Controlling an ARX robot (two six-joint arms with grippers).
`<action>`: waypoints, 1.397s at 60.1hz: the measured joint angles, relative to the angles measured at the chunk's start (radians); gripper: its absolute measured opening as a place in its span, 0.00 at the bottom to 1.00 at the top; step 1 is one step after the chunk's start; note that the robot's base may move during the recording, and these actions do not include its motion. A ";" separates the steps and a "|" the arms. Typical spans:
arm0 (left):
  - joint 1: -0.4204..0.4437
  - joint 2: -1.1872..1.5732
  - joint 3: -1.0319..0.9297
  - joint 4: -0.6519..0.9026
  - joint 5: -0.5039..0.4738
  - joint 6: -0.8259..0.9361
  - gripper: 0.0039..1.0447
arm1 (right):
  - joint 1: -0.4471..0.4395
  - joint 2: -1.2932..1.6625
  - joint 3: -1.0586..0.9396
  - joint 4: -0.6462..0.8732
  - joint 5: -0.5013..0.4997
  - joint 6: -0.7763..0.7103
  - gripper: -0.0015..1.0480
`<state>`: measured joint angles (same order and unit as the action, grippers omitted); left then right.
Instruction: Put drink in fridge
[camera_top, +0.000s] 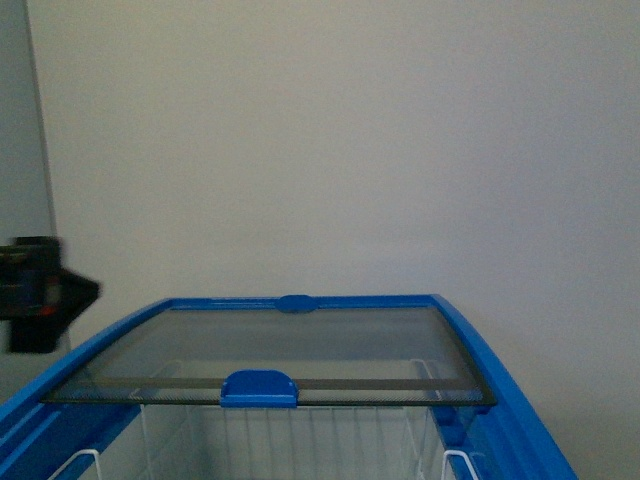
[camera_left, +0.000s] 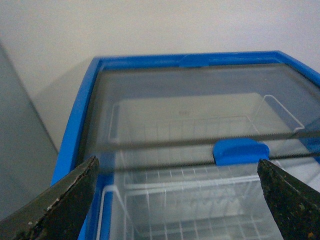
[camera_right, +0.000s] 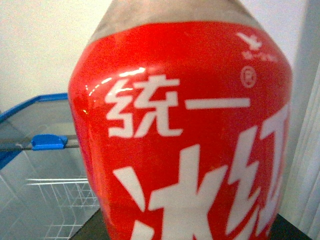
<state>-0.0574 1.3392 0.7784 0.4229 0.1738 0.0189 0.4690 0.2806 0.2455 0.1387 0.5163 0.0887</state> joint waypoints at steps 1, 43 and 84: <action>0.012 -0.049 -0.041 -0.021 0.009 -0.033 0.93 | 0.000 0.000 0.000 0.000 0.000 0.000 0.35; 0.057 -0.837 -0.673 -0.026 -0.174 -0.031 0.07 | -0.097 0.668 0.421 -0.134 -0.468 -0.695 0.35; 0.056 -1.070 -0.764 -0.153 -0.174 -0.027 0.02 | 0.046 1.633 1.037 -0.232 -0.510 -1.180 0.35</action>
<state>-0.0010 0.2695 0.0143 0.2703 -0.0006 -0.0078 0.5148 1.9141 1.2823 -0.0933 0.0067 -1.0916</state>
